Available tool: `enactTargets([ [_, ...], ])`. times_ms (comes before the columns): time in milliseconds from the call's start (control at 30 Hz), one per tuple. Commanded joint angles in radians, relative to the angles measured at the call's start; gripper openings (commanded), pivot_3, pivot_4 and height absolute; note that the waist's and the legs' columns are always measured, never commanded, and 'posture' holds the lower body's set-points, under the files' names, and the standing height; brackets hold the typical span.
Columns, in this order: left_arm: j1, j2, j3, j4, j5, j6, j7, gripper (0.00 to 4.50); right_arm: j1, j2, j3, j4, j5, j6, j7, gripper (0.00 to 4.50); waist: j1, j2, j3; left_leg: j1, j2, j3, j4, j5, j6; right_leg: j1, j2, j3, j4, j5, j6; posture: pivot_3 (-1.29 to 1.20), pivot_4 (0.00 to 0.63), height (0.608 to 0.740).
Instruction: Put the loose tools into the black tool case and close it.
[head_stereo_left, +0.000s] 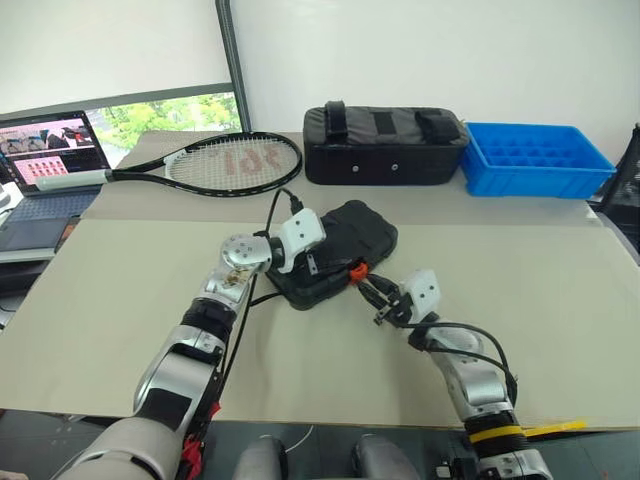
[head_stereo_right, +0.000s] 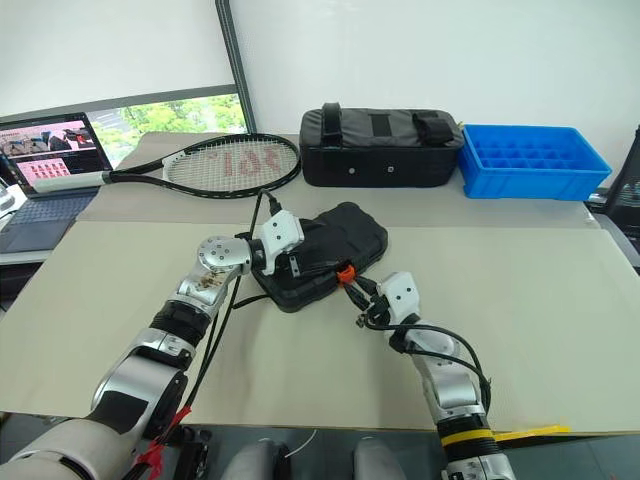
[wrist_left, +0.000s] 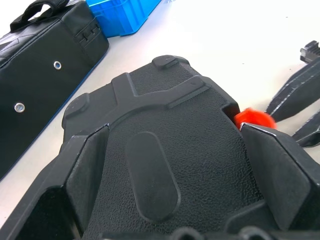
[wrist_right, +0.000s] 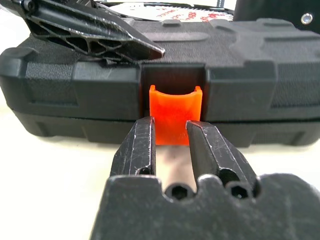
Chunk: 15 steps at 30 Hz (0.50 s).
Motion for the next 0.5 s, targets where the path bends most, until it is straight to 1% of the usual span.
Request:
enactTargets([
  [33,0.058,0.011,-0.056,0.046,0.057,0.03,-0.023,4.5,-0.043,0.016,-0.002,0.015,-0.009,-0.026,-0.015,1.25,-0.003,-0.001,0.0,0.0,0.0,0.0,0.0,0.0,0.0,0.0,0.0,0.0,0.0,0.0,0.0,0.0,0.15,0.708],
  [233,0.058,0.01,-0.058,0.045,0.057,0.03,-0.022,4.5,-0.016,0.008,-0.002,-0.001,-0.009,-0.029,-0.005,1.25,-0.004,-0.001,-0.001,0.001,0.0,0.0,0.0,0.0,0.0,0.0,0.0,0.0,0.001,0.0,0.0,0.0,0.15,0.708],
  [333,0.06,0.015,-0.045,0.036,0.047,0.027,-0.018,4.5,0.015,-0.015,-0.022,-0.037,0.014,-0.016,0.015,1.25,-0.002,-0.001,-0.001,0.001,0.0,0.0,0.0,0.0,0.0,0.0,0.0,0.0,0.001,0.0,0.0,0.0,0.15,0.708],
  [400,0.067,0.025,-0.017,0.006,0.019,0.04,-0.017,4.5,0.036,-0.045,-0.048,-0.058,0.037,-0.003,0.035,1.25,0.0,-0.001,-0.001,0.0,0.0,0.0,0.0,0.0,0.0,0.0,0.0,0.0,0.001,0.0,0.0,0.0,0.15,0.708],
  [500,0.113,0.046,0.056,-0.102,-0.06,0.103,-0.008,4.5,0.073,-0.112,-0.101,-0.084,0.099,0.017,0.098,1.25,-0.002,-0.001,-0.001,-0.001,0.0,0.0,-0.001,0.0,0.0,-0.001,0.0,0.0,-0.001,0.0,0.0,0.0,0.15,0.708],
])
